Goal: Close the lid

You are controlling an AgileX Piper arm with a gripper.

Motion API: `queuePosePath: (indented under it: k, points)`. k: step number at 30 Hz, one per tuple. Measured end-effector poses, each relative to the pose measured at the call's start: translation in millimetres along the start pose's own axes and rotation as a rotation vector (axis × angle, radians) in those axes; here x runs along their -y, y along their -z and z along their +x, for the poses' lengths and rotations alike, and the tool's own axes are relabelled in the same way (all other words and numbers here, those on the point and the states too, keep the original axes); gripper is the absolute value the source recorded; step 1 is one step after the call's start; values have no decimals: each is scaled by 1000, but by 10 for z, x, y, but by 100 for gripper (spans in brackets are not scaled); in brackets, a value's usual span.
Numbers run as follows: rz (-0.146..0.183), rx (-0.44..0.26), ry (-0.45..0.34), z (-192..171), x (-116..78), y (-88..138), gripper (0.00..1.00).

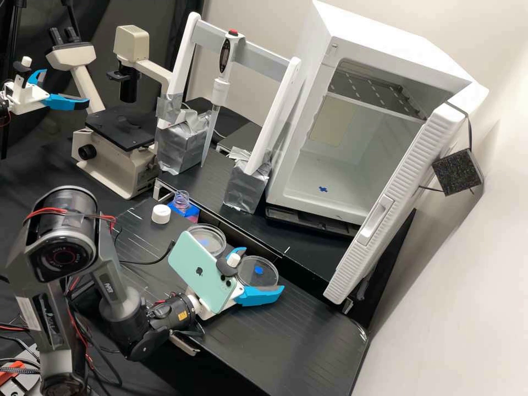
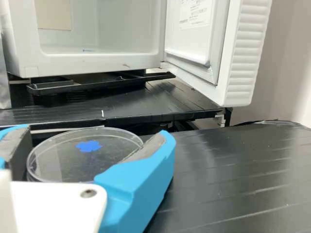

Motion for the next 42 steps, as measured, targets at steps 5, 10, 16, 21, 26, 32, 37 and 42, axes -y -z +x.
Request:
queuePosePath:
  k: [5, 10, 16, 21, 26, 32, 37, 42]
  points:
    - [1, 0, 0, 0, 0, 0, 0]
    - [1, 0, 0, 0, 0, 0, 0]
    - [1, 0, 0, 0, 0, 0, 0]
    - [11, 2, 1, -12, -14, 10, 0]
    - [33, 2, 3, -71, -78, 32, 0]
    - [89, -45, -35, -220, -201, 140, 0]
    - [104, -117, -30, -342, -181, 302, 0]
    - [64, -244, 25, -385, -96, 527, 0]
